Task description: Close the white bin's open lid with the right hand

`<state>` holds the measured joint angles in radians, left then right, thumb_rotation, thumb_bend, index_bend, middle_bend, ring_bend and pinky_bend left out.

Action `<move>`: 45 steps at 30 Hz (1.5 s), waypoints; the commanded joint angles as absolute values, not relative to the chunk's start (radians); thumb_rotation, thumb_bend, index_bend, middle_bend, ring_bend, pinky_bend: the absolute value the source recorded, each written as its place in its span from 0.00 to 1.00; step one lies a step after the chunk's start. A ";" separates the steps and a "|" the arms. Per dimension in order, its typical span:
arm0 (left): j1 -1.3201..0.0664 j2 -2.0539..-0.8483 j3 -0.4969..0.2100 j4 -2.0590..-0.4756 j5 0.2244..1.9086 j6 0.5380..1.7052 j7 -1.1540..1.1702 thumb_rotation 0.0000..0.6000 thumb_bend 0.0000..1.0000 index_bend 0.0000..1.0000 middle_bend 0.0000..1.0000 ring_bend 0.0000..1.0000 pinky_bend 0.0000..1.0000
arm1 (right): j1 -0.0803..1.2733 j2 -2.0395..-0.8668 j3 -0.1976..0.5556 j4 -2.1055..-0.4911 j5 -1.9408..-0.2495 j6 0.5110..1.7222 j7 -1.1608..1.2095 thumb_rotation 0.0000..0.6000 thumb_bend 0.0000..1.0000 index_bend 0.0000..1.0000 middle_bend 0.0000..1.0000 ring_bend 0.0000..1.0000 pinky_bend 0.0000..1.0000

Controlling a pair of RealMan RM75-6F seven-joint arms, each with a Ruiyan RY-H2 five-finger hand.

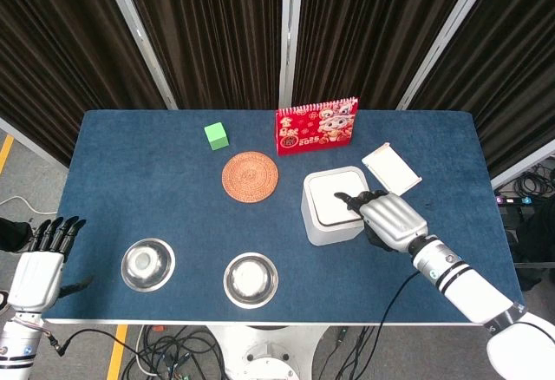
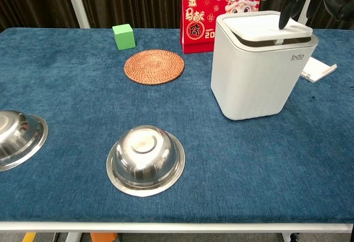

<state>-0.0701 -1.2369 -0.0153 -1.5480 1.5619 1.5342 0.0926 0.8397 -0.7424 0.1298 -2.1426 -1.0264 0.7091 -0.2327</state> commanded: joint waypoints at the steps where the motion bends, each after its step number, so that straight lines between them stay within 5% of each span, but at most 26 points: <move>1: -0.070 -1.237 -0.015 -1.546 1.561 1.534 0.091 1.00 0.00 0.10 0.08 0.04 0.08 | 0.835 -0.755 0.124 -2.136 -1.030 0.712 -0.233 1.00 1.00 0.05 0.25 0.18 0.24; 20: -0.068 -1.240 -0.017 -1.537 1.562 1.541 0.084 1.00 0.00 0.10 0.08 0.04 0.08 | 0.826 -0.791 0.097 -2.115 -1.029 0.740 -0.256 1.00 1.00 0.05 0.25 0.18 0.23; 25: -0.067 -1.239 -0.018 -1.537 1.562 1.543 0.083 1.00 0.00 0.10 0.08 0.04 0.08 | 0.718 -0.698 0.120 -2.178 -1.164 0.880 -0.158 1.00 1.00 0.05 0.25 0.18 0.23; 30: -0.068 -1.237 -0.019 -1.546 1.565 1.545 0.084 1.00 0.00 0.10 0.08 0.04 0.08 | 0.534 -0.638 0.055 -2.155 -1.349 1.064 -0.068 1.00 1.00 0.05 0.25 0.18 0.23; 37: -0.073 -1.237 -0.018 -1.552 1.572 1.542 0.096 1.00 0.00 0.10 0.08 0.04 0.08 | 0.217 -0.855 -0.072 -1.846 -1.492 1.407 -0.038 1.00 0.99 0.05 0.25 0.16 0.13; 41: -0.075 -1.234 -0.021 -1.564 1.574 1.544 0.109 1.00 0.00 0.10 0.08 0.04 0.08 | 0.100 -1.013 -0.054 -1.640 -1.455 1.561 -0.002 1.00 0.77 0.03 0.18 0.06 0.03; 45: -0.072 -1.236 -0.018 -1.575 1.577 1.547 0.126 1.00 0.00 0.10 0.08 0.04 0.08 | 0.044 -1.109 -0.016 -1.519 -1.368 1.600 -0.017 1.00 0.30 0.00 0.00 0.00 0.00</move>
